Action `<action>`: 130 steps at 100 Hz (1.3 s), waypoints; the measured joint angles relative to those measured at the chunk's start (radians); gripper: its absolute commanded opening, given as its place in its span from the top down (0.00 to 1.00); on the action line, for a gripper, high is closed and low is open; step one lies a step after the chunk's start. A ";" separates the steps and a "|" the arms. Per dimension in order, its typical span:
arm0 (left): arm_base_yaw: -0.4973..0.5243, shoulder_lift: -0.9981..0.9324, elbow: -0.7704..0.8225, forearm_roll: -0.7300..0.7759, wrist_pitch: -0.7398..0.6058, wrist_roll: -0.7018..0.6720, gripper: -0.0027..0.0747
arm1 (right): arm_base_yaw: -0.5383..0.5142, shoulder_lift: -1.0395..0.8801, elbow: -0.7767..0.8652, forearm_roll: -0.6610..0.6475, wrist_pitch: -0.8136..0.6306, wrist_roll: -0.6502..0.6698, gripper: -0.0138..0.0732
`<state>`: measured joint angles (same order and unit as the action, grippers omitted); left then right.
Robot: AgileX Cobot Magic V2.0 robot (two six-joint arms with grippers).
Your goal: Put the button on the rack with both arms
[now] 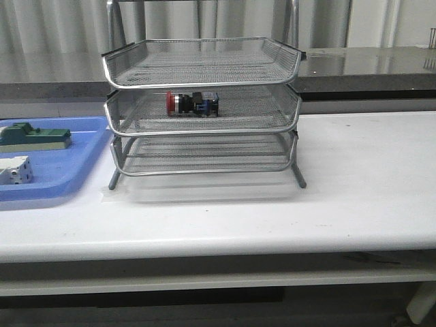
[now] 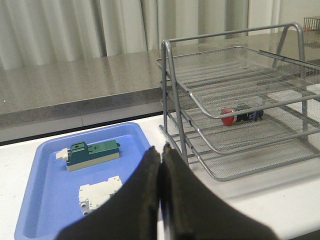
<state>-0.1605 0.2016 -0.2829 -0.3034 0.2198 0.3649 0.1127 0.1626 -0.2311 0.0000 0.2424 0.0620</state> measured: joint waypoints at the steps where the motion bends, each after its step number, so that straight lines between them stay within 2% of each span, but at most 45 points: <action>1: 0.000 0.000 0.000 0.000 0.000 0.000 0.99 | 0.000 -0.006 0.008 0.000 0.000 0.000 0.91; 21: 0.000 0.000 0.000 0.000 -0.001 0.000 0.99 | 0.000 -0.157 0.114 0.000 -0.006 0.000 0.91; 59: 0.000 -0.001 0.000 0.000 -0.002 0.000 0.99 | -0.009 -0.172 0.248 0.000 -0.109 0.000 0.91; 130: 0.000 -0.001 0.000 0.000 -0.002 0.000 0.99 | -0.009 -0.172 0.259 0.000 -0.128 0.000 0.91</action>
<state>-0.1605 0.2009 -0.2829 -0.3034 0.2173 0.3649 0.1040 -0.0098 0.0276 0.0000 0.1139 0.0620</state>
